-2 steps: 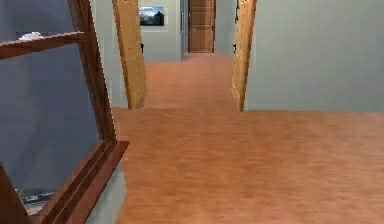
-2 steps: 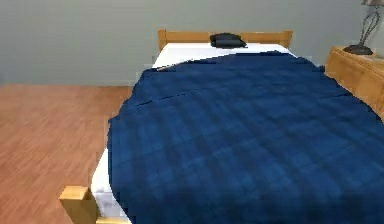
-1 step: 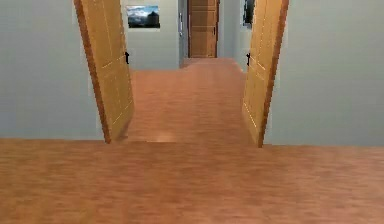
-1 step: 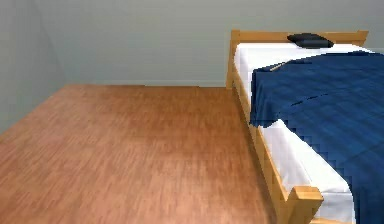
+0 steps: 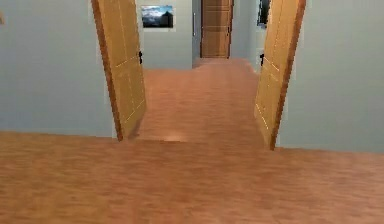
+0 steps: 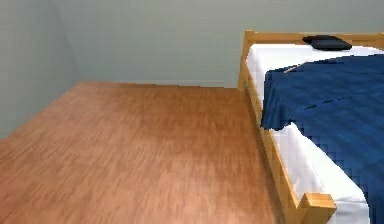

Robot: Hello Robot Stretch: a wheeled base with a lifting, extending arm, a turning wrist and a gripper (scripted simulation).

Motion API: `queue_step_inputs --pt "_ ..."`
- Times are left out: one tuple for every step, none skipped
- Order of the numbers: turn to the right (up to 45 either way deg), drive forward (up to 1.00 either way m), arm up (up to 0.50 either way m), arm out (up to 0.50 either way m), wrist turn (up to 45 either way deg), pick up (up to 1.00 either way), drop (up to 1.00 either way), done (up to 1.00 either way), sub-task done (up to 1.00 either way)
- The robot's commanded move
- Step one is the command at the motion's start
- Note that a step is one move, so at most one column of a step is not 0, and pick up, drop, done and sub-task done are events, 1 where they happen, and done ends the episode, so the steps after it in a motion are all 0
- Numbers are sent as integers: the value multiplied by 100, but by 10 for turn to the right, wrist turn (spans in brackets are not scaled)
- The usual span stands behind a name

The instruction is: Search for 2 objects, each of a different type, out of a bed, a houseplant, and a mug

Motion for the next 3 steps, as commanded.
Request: queue_step_inputs --pt "0 60 0 0 0 0 0 0 0" --pt "-360 0 0 0 0 0 0 0 0" --pt "0 40 0 0 0 0 0 0 0"
